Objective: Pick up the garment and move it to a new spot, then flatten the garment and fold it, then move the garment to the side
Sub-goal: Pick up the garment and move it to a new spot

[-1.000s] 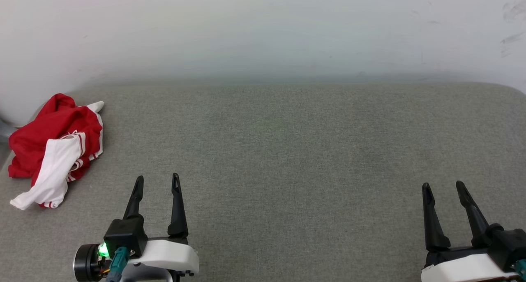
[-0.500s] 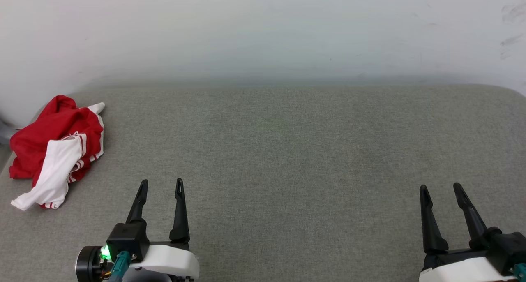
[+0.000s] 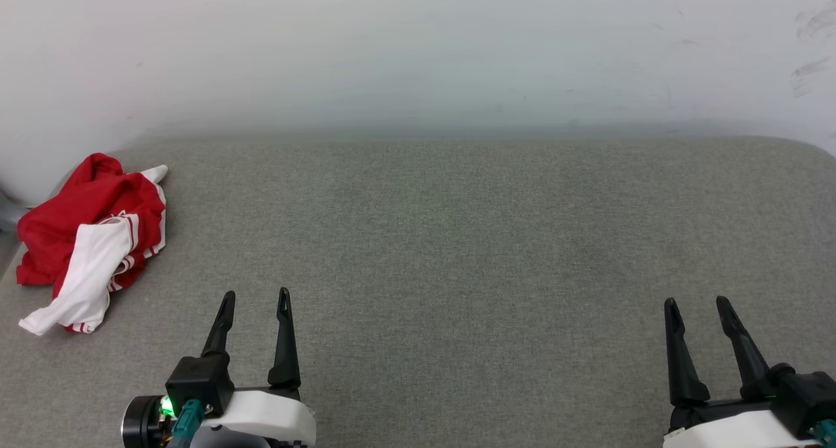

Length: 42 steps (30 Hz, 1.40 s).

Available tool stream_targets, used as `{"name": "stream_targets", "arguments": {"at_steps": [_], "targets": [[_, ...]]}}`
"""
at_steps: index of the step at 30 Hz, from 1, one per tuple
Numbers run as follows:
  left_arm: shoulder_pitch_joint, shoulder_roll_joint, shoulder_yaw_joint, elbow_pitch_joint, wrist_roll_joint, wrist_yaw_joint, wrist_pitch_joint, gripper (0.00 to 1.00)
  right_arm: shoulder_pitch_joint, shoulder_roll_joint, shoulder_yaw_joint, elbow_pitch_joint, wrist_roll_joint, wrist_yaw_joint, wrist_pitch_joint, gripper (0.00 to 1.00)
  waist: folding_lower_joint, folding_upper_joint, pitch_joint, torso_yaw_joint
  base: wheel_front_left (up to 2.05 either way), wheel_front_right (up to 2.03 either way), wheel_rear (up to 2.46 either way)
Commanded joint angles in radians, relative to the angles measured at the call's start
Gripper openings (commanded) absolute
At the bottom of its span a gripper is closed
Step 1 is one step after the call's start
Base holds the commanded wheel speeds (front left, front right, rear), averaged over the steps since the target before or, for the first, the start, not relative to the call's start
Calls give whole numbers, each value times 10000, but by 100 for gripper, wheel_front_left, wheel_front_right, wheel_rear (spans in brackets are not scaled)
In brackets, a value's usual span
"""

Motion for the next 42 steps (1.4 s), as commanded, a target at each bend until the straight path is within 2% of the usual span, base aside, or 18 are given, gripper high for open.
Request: {"name": "stream_targets", "arguments": {"at_steps": [1, 14, 21, 31, 42], "targets": [[92, -14, 3, 28, -39, -4, -28, 100, 120, 13, 23, 19, 80, -7, -32, 100, 0, 0, 3, -1, 0, 0, 0], [28, -14, 32, 150, 44, 86, -28, 100, 117, 13, 48, 120, 136, -5, -30, 100, 0, 0, 14, 93, 0, 0, 0], [29, -13, 74, 201, 89, 138, -28, 100, 155, 13, 94, 117, 146, -7, -30, 100, 0, 0, 43, 417, 0, 0, 0], [8, -15, 273, 226, 154, 212, -28, 100, 174, 13, 116, 118, 83, -5, -29, 100, 0, 0, 103, 1339, 0, 0, 0], [28, -13, 465, 264, 91, 257, -28, 100, 229, 13, 236, 58, -45, -5, -29, 100, 0, 0, 173, 2665, 0, 0, 0]]}}
